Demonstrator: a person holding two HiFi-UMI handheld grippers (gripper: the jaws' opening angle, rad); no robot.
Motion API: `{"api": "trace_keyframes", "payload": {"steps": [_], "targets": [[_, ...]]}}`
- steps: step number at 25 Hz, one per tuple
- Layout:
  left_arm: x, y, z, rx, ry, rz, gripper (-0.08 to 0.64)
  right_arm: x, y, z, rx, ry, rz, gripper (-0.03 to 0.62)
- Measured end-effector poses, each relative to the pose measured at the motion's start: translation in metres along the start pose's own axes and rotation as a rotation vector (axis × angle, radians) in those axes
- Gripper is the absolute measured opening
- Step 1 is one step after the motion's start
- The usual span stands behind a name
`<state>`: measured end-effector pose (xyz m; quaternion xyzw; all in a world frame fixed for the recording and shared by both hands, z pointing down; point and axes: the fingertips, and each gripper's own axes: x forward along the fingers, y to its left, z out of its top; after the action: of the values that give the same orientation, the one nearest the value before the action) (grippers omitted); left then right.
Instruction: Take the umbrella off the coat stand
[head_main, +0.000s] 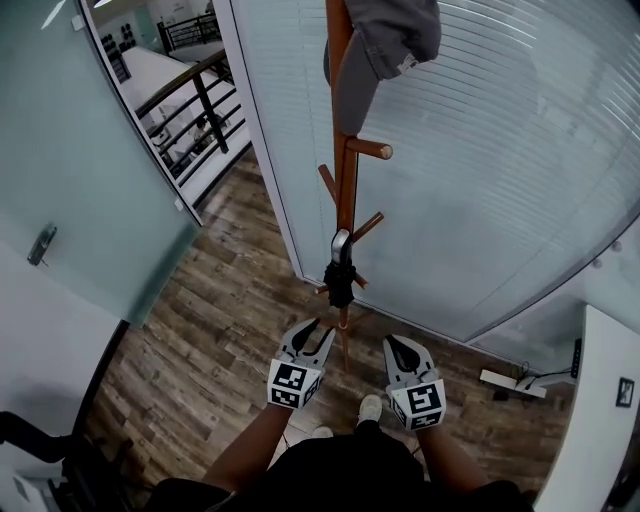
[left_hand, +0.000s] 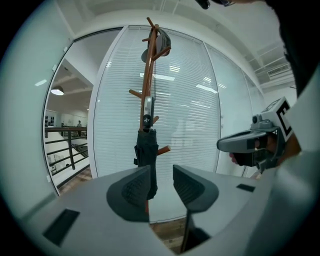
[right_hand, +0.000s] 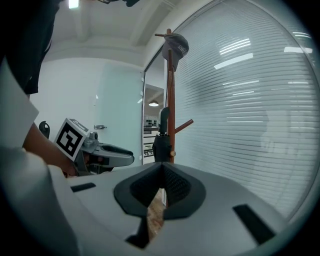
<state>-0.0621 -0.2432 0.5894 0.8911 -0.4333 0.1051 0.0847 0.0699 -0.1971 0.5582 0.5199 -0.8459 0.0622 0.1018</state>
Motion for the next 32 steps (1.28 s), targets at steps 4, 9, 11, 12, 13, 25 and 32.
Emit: {"api": "trace_keyframes", "payload": {"steps": [4, 9, 11, 12, 13, 25, 32], "targets": [[0.025, 0.016, 0.003, -0.03, 0.012, 0.076, 0.189, 0.009, -0.01, -0.01, 0.011, 0.021, 0.024, 0.006], [0.057, 0.03, -0.003, -0.047, 0.054, 0.129, 0.303, 0.02, -0.017, -0.024, 0.041, 0.053, 0.054, 0.006], [0.069, 0.034, -0.006, -0.048, 0.067, 0.137, 0.325, 0.025, -0.021, -0.028, 0.047, 0.057, 0.067, 0.006], [0.075, 0.035, -0.007, -0.05, 0.072, 0.139, 0.331, 0.027, -0.022, -0.029, 0.048, 0.058, 0.072, 0.006], [0.08, 0.036, -0.008, -0.052, 0.077, 0.138, 0.334, 0.029, -0.023, -0.029, 0.049, 0.058, 0.077, 0.006], [0.118, 0.044, -0.012, -0.043, 0.112, 0.133, 0.335, 0.039, -0.041, -0.041, 0.068, 0.078, 0.098, 0.006], [0.123, 0.047, -0.013, -0.042, 0.106, 0.139, 0.267, 0.037, -0.049, -0.047, 0.059, 0.096, 0.079, 0.006]]}}
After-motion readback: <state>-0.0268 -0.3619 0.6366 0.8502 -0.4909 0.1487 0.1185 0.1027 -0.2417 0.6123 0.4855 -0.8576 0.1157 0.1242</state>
